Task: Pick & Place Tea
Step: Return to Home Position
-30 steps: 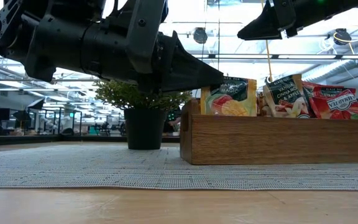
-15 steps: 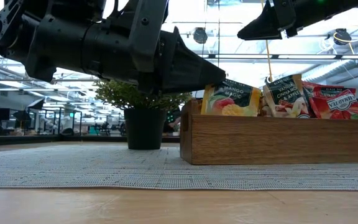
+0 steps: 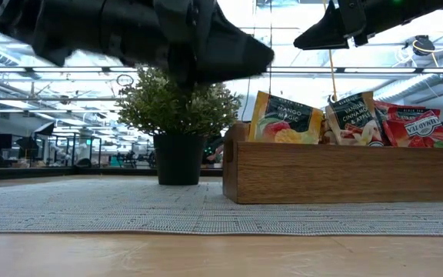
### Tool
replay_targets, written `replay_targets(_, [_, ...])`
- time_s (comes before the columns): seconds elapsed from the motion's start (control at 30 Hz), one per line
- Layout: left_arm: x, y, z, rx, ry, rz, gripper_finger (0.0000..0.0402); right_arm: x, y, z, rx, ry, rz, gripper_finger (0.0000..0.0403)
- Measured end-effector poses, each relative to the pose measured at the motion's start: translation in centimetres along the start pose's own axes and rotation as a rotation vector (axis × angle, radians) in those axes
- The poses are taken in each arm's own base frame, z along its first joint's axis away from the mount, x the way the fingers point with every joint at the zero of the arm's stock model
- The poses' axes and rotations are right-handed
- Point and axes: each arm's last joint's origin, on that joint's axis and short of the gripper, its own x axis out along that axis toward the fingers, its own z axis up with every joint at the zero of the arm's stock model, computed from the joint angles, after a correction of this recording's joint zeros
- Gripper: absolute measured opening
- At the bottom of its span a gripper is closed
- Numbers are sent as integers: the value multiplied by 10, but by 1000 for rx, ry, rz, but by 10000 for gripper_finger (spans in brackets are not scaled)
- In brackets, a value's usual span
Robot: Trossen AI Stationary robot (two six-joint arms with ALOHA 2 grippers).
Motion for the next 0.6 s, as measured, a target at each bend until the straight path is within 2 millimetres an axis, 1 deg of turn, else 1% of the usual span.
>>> replay_targets(0.13, [-12,4,20,44,91,4,127,0,0,0,-2,0,0,139])
replay_targets(0.33, [-42,16,65,68,148,8,127,0,0,0,-5,1,0,139])
replay_targets(0.5, [-69,27,102,51,93,6,127,0,0,0,-4,1,0,139])
replay_targets(0.6, [-83,32,120,67,54,3,127,0,0,0,-2,1,0,139])
